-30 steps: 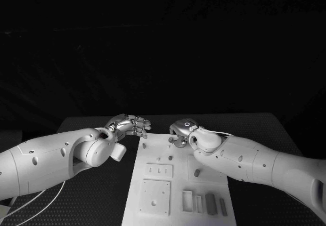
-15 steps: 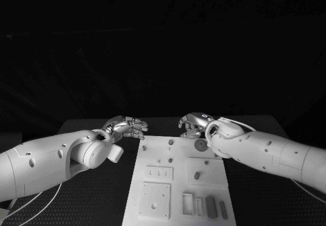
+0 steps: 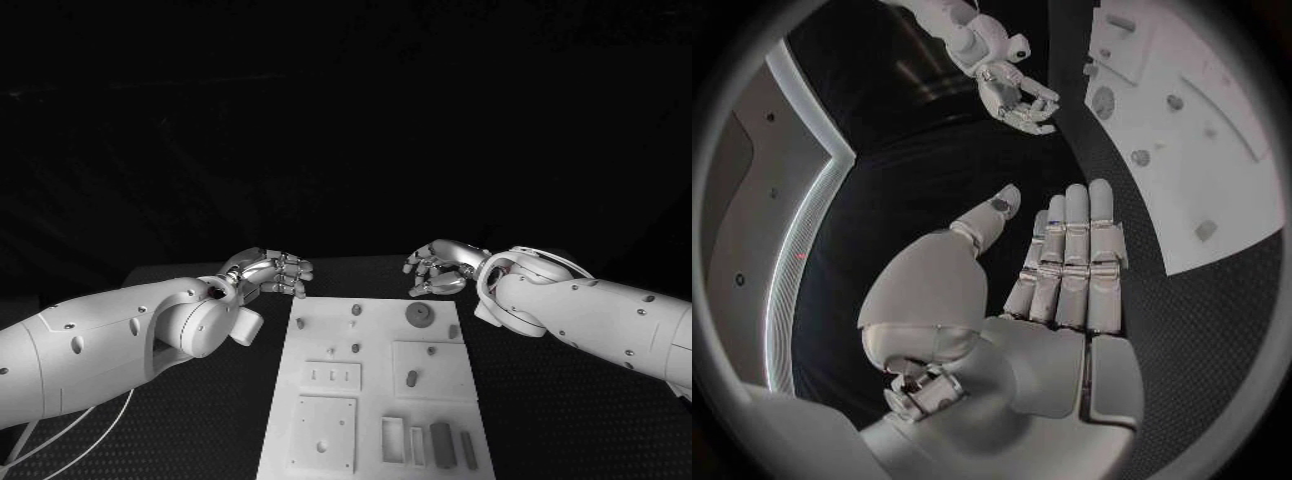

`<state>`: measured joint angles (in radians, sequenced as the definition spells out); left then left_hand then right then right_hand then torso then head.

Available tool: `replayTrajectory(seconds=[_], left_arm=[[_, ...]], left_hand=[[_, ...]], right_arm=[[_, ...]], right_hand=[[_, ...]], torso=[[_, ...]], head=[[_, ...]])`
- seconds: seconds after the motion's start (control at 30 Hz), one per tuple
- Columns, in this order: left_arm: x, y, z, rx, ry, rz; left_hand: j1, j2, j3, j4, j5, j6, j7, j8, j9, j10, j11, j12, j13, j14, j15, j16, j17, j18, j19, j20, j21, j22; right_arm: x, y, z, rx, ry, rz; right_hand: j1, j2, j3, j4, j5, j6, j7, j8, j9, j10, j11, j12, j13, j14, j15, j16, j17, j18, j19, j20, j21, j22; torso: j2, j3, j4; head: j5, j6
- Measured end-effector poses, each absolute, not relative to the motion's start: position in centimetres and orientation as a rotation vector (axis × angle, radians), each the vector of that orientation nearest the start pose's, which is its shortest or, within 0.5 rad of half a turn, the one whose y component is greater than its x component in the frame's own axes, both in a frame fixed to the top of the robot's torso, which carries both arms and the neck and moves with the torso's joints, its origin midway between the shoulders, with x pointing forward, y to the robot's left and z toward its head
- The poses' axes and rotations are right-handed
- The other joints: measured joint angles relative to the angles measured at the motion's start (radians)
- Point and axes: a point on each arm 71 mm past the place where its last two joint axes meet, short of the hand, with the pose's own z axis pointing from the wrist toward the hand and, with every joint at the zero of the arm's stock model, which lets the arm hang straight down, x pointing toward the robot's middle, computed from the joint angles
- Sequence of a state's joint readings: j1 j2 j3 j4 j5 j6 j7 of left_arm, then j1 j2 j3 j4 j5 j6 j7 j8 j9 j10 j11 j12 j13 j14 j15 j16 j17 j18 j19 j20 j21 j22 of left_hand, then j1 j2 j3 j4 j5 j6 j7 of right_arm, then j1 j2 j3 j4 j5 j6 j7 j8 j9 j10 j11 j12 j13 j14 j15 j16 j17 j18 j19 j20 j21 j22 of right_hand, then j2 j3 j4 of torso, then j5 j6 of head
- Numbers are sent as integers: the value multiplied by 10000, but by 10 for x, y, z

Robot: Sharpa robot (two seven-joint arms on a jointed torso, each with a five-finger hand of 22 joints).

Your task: Assemble the parts on the task board

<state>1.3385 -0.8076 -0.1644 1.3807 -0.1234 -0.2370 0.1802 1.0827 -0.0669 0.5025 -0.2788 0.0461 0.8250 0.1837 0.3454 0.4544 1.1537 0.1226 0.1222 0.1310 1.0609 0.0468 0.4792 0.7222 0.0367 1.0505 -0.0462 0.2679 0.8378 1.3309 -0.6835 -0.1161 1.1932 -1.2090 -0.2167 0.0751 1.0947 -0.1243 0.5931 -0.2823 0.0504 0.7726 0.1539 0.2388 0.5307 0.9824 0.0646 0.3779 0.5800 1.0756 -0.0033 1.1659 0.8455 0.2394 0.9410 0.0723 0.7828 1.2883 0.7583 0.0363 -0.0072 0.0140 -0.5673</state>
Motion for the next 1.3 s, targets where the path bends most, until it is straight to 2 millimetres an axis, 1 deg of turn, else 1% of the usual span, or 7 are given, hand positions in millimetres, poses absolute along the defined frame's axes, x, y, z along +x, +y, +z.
replayTrajectory(seconds=[0.07,0.17,0.37,0.57,0.67,1.1,1.3], left_arm=[[522,233,-174,-10065,16504,-13093],[522,233,-174,-10069,16506,-13087],[522,233,-174,-10066,16515,-13097],[522,230,-174,-10024,16569,-13171],[522,229,-174,-10009,16596,-13198],[522,230,-174,-10010,16617,-13206],[521,229,-174,-9997,16640,-13239]], left_hand=[[0,0,0,0,0,0,0,0,0,0,0,0,0,0,0,0,8,-1,0,0,0,0],[0,0,0,0,0,0,0,0,0,0,0,0,0,0,0,0,8,-4,0,0,0,1],[0,0,0,0,0,0,0,0,0,0,0,0,0,0,0,0,7,-9,0,0,0,8],[0,0,0,0,0,0,0,0,0,0,0,0,0,0,0,0,18,-15,0,0,0,7],[0,0,0,0,0,0,0,0,0,0,0,0,0,0,0,0,17,-18,0,0,0,7],[0,0,0,0,0,0,0,0,0,0,0,0,0,0,0,0,27,69,0,0,0,15],[0,0,0,0,0,0,0,0,0,0,-1,0,0,0,0,-39,40,67,0,0,0,15]], right_arm=[[550,-212,-163,-1170,16999,6793],[545,-210,-163,-1984,16838,6271],[541,-214,-176,-3032,16687,4984],[546,-223,-192,-3195,16720,4029],[545,-225,-198,-3194,16803,3825],[548,-219,-213,-3180,16945,3698],[552,-218,-215,-3072,16923,3759]], right_hand=[[-130,-130,-53,52,0,80,143,78,-17,304,242,-176,-425,482,-138,229,-47,9,468,-97,221,53],[-290,-290,-59,204,0,513,280,268,-9,1036,153,-341,-825,1047,-265,446,-128,21,956,-310,464,81],[-445,-815,-152,566,-14,877,-65,351,-16,3139,-316,1279,233,1377,-723,777,-120,151,1343,-511,584,135],[-429,-1154,-400,726,20,659,-213,206,-119,2063,-446,5743,4247,1259,-743,2442,928,177,1624,-691,1054,199],[-428,-1167,-204,921,21,585,-195,201,-140,1136,-405,7369,5684,995,-731,2994,1226,146,1655,-725,1369,198],[-427,-1165,-93,1031,21,454,-102,87,-188,979,-483,8045,6048,1018,-707,3319,1425,21,1649,-835,1708,196],[-255,-722,-76,1014,21,455,-102,87,-181,979,-482,8145,6048,1070,-654,3422,1466,17,1597,-886,1778,196]], torso=[[-17,14,-24],[-34,43,-52],[-46,67,-87],[-37,63,-61],[-28,64,-35],[-15,96,-5],[-5,99,13]], head=[[-8,-11],[-27,-31],[-62,-81],[-128,-101],[-137,-143],[-141,-217],[-164,-260]])
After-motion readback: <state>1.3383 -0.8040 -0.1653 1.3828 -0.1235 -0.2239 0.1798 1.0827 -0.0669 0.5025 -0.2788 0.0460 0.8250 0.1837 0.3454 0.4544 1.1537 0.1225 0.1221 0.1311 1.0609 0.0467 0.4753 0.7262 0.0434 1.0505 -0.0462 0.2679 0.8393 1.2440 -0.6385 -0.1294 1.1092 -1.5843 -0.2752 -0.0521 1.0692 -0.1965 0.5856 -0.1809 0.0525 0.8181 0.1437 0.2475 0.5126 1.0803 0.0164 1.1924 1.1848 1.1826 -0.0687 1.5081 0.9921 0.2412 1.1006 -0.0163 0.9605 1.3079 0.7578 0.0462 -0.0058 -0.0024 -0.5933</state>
